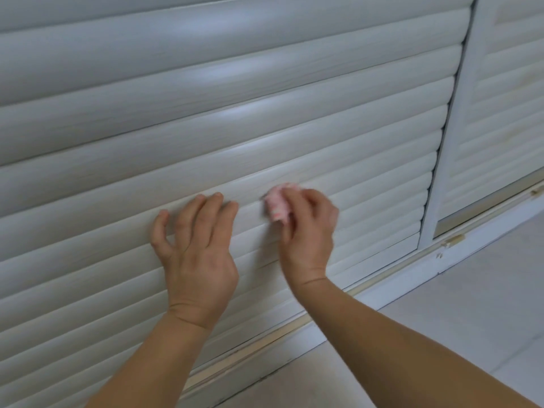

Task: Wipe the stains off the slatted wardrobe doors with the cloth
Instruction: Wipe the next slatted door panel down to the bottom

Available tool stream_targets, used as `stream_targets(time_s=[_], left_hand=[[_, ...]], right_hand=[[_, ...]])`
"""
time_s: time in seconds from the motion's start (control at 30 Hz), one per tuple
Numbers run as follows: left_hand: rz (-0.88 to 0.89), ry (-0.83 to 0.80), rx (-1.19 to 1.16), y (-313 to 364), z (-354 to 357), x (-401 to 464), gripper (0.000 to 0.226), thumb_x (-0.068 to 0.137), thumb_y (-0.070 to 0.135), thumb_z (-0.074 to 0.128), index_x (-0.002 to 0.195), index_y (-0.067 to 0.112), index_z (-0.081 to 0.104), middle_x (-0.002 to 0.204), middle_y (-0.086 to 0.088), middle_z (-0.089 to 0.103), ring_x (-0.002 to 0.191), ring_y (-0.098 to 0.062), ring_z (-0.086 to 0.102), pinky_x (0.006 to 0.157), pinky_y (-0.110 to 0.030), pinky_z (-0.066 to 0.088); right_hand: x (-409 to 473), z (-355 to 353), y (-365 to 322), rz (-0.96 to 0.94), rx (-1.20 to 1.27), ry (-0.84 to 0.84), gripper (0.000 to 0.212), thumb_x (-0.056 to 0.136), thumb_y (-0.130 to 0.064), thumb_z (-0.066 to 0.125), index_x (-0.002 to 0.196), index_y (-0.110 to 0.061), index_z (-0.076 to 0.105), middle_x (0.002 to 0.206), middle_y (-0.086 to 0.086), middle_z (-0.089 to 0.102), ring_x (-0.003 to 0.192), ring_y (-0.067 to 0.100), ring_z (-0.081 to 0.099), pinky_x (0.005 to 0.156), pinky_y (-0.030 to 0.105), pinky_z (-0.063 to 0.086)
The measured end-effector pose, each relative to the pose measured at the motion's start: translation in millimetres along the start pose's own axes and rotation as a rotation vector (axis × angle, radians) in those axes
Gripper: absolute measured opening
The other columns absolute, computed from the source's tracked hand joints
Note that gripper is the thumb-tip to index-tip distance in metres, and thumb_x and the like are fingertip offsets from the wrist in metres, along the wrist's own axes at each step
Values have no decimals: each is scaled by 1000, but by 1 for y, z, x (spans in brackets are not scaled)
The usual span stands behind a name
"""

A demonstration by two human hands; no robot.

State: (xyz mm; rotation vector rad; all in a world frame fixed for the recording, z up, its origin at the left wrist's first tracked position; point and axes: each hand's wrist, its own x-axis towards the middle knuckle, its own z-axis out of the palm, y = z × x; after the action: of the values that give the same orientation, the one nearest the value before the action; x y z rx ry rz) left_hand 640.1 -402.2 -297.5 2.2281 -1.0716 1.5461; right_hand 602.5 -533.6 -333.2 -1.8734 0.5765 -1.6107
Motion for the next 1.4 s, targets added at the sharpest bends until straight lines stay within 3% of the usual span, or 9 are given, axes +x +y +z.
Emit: stream_targets(time_s=[0.2, 0.33, 0.43, 0.67, 0.8, 1.03, 1.13, 1.27, 1.4], left_hand=[[130, -65, -122, 34, 9, 18, 44, 93, 7, 27, 124, 14, 58, 127, -2, 59, 125, -20, 47, 109, -52, 22], [183, -79, -173, 53, 18, 29, 45, 87, 4, 30, 124, 13, 55, 125, -6, 60, 123, -23, 51, 108, -52, 24], [210, -91, -188, 67, 25, 36, 50, 81, 1, 34, 126, 12, 52, 126, -7, 59, 124, -25, 51, 108, -51, 25], [249, -150, -176, 79, 34, 44, 53, 79, -1, 34, 126, 8, 55, 127, -10, 59, 126, -28, 49, 109, -52, 24], [281, -178, -137, 76, 37, 45, 52, 78, -1, 34, 125, 6, 57, 129, -11, 58, 127, -29, 48, 108, -53, 23], [276, -160, -123, 78, 41, 44, 49, 80, -1, 35, 123, 6, 58, 130, -11, 57, 128, -27, 45, 109, -53, 23], [278, -161, -111, 76, 42, 43, 51, 78, -2, 37, 124, 6, 57, 132, -10, 56, 130, -26, 43, 110, -52, 22], [308, -162, -113, 71, 42, 42, 53, 77, -4, 36, 125, 6, 56, 134, -10, 54, 131, -24, 40, 112, -50, 20], [329, -165, -158, 61, 38, 40, 55, 77, -7, 34, 126, 5, 55, 132, -11, 56, 130, -23, 39, 113, -47, 20]], right_hand=[[12, -3, 15, -247, -6, -18, 25, 87, -27, 54, 105, -20, 69, 107, 2, 60, 98, 25, 48, 72, 21, 40], [41, -19, 38, 127, 72, 130, 31, 84, -21, 52, 111, -16, 67, 106, 1, 58, 98, 19, 47, 83, 1, 29], [66, -32, 53, 381, 160, 234, 31, 86, -8, 52, 114, -17, 65, 102, -14, 56, 102, 15, 54, 88, 14, 36], [85, -66, 103, 835, 271, 278, 34, 94, -6, 43, 97, -29, 68, 83, -15, 62, 79, 1, 58, 70, 4, 39], [51, -44, 93, 742, 155, 209, 27, 96, -13, 45, 78, -18, 64, 73, -2, 61, 66, 11, 57, 56, 17, 38], [-1, -33, 74, 669, 326, 0, 22, 88, -1, 61, 107, -10, 67, 93, -15, 47, 90, 10, 53, 85, 10, 39], [22, -41, 82, 745, 319, 54, 17, 90, -9, 62, 105, -13, 69, 95, -10, 51, 80, -1, 53, 82, 6, 41], [59, -51, 106, 880, 287, 225, 24, 92, -15, 56, 112, -20, 69, 105, 1, 65, 90, 12, 62, 91, 33, 51], [72, -58, 116, 896, 218, 256, 29, 96, -14, 46, 115, -22, 66, 99, -5, 65, 89, 11, 61, 84, 28, 51]])
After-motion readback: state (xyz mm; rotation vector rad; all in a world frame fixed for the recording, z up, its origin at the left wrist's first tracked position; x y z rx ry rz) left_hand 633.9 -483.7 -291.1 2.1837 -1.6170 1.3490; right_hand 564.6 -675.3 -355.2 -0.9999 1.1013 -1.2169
